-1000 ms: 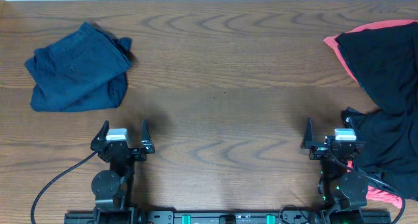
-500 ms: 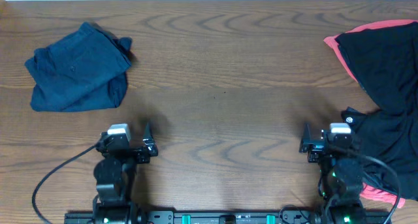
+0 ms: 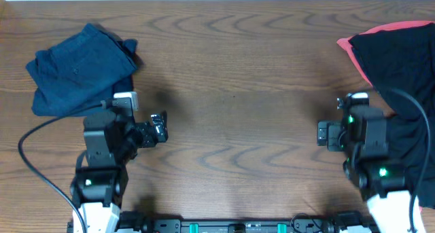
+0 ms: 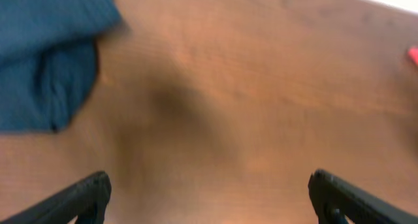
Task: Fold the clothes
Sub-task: 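Reach the right gripper into the black clothing pile and grasp a black shirt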
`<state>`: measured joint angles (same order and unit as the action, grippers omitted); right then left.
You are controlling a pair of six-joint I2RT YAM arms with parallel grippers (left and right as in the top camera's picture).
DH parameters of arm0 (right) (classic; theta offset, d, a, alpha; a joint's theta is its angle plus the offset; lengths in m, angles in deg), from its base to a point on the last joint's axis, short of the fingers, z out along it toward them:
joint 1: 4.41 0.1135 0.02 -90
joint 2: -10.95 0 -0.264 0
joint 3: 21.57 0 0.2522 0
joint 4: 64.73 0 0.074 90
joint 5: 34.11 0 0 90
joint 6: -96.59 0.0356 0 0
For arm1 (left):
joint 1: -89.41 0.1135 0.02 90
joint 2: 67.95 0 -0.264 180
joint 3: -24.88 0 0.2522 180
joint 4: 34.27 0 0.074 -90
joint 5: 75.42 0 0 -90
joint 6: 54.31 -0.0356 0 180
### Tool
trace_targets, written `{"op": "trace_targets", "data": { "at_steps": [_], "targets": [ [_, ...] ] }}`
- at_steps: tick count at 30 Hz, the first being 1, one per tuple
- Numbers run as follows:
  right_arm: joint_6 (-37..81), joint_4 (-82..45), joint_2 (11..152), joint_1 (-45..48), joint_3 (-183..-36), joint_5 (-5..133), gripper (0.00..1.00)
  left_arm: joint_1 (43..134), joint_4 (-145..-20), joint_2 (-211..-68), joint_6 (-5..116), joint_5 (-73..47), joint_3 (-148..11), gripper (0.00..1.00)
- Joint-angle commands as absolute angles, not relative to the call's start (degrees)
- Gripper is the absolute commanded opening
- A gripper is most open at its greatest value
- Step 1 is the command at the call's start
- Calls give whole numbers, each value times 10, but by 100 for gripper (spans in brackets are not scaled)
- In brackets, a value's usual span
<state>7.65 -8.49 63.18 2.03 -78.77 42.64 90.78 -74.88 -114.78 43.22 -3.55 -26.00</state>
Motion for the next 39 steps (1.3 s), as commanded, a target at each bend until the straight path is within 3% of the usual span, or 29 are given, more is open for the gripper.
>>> {"op": "trace_targets", "data": {
  "at_steps": [1,4,10,23,30,39],
  "targets": [
    [87,-48,677,16,-860,493,99,910,-805,-1168,435,-63,-304,98],
    [76,-27,695,16,-893,556,99,910,-825,-1167,435,-65,-313,98],
    [162,-6,722,-14,-892,377,99,910,-825,-1149,435,-71,-313,98],
    [300,-11,848,-216,-827,364,98,910,-822,-1143,439,-53,-313,98],
    [310,-109,883,-245,-740,367,93,910,-819,-1143,439,-53,-313,98],
    [310,-133,889,-248,-726,344,81,910,-818,-1143,439,-53,-313,98]
  ]
}}
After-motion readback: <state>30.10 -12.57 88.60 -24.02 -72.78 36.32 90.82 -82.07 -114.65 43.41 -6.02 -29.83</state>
